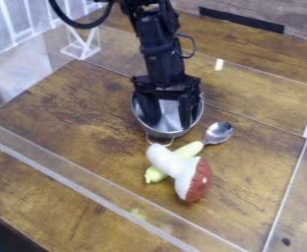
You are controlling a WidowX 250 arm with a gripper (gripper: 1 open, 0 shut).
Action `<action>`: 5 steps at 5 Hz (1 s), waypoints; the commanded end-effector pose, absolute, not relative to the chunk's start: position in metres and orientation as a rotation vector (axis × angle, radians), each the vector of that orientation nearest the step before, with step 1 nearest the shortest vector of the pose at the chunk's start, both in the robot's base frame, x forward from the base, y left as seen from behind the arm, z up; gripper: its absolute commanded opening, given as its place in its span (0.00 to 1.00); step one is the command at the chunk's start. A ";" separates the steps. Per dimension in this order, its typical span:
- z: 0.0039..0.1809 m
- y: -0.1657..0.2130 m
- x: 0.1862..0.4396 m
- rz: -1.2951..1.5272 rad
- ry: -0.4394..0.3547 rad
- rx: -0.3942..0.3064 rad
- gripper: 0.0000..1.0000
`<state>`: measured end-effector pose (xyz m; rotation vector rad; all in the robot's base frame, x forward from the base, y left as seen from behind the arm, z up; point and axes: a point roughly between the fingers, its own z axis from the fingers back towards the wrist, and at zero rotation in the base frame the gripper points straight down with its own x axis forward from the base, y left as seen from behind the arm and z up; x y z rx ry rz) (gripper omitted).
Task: Put the mushroom in the silver pot
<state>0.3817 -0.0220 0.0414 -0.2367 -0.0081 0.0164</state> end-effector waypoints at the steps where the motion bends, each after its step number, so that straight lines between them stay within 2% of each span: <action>1: 0.058 -0.027 0.381 -0.001 -0.064 -0.230 1.00; 4: 0.045 -0.046 0.382 0.063 -0.073 -0.225 1.00; 5: 0.060 -0.070 0.373 0.001 -0.078 -0.222 1.00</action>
